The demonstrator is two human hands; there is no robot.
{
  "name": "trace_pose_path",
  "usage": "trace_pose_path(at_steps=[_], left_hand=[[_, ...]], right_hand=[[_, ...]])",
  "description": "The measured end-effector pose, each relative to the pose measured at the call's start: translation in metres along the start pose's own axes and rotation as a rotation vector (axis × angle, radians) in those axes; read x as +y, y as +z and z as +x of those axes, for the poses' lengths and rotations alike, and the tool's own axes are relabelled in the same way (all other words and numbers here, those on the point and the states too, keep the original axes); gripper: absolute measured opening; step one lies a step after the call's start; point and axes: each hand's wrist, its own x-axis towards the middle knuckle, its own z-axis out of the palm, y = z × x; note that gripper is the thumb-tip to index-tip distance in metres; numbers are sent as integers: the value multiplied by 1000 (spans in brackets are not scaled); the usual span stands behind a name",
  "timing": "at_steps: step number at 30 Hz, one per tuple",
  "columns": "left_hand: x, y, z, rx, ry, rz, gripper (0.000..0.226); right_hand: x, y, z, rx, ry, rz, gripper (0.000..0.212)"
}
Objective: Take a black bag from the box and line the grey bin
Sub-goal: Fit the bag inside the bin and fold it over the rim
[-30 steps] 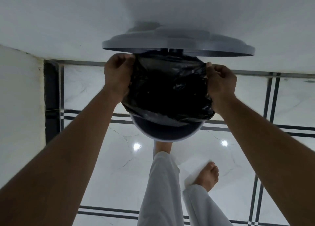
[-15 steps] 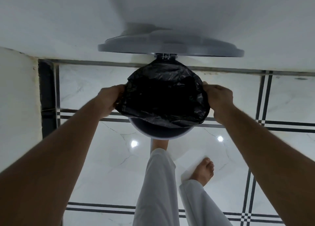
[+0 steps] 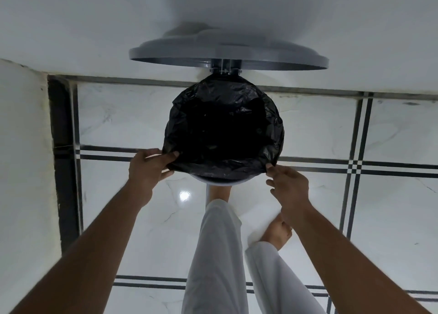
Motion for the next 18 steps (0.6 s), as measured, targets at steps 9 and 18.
trace_pose_path(at_steps=[9, 18], left_hand=[[-22, -17, -7, -179, -103, 60, 30], [-16, 3, 21, 20, -121, 207, 27]], right_hand=[[13, -10, 8, -5, -171, -399, 14], [-15, 4, 40, -6, -162, -554, 20]])
